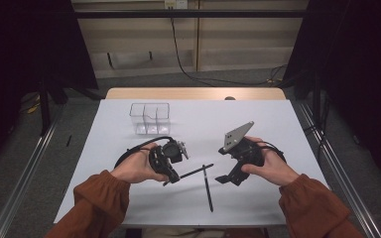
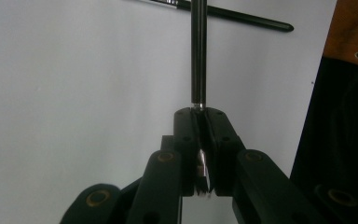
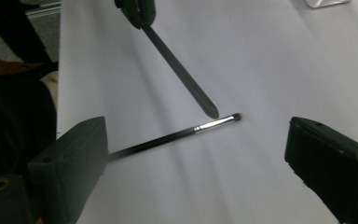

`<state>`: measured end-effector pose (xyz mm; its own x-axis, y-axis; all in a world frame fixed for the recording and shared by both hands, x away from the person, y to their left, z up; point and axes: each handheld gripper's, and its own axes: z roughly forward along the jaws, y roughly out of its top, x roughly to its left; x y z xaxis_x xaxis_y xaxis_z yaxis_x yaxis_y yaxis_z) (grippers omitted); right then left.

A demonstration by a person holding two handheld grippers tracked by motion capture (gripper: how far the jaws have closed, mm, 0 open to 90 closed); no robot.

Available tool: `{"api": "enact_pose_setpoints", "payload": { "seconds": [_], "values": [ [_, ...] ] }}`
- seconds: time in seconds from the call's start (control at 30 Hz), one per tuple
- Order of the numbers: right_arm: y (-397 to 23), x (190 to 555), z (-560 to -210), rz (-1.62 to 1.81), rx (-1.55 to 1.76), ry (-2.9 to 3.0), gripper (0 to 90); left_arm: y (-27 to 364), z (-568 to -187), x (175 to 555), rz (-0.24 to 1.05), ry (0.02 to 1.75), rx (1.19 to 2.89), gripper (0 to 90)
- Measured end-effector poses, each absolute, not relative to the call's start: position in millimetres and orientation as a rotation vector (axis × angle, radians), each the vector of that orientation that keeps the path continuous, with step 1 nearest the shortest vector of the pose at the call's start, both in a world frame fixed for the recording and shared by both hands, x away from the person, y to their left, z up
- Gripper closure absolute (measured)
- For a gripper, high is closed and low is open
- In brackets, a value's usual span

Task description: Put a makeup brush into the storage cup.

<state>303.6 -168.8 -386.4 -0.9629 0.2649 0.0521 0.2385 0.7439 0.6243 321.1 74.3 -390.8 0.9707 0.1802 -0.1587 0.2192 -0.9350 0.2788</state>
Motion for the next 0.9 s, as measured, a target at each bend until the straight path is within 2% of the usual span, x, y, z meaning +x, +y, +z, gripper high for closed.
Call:
{"api": "enact_pose_setpoints", "payload": {
  "seconds": [0.37,0.5,0.57,0.7,0.87,0.9],
  "values": [
    [-145.8,316.6,-388.3,0.755,0.318,3.045,9.5,71.6,-393.7,320.6,-0.189,0.289,2.844,83.9],
    [-140.9,321.2,-389.6,0.671,0.273,3.079,20.0,69.9,-395.5,319.0,-0.188,0.285,2.855,83.9],
    [-139.3,322.8,-390.3,0.630,0.261,3.105,21.7,68.3,-396.4,319.4,-0.193,0.262,2.880,83.9],
    [-136.3,326.0,-392.3,0.584,0.232,3.150,34.8,65.1,-398.5,318.0,-0.190,0.252,2.884,83.9],
    [-135.5,328.9,-394.7,0.560,0.207,3.170,40.0,64.9,-397.6,318.2,-0.223,0.255,2.877,83.9],
    [-135.2,329.3,-394.8,0.552,0.206,3.177,42.4,64.8,-397.9,316.8,-0.191,0.272,2.873,83.9]
  ]
}}
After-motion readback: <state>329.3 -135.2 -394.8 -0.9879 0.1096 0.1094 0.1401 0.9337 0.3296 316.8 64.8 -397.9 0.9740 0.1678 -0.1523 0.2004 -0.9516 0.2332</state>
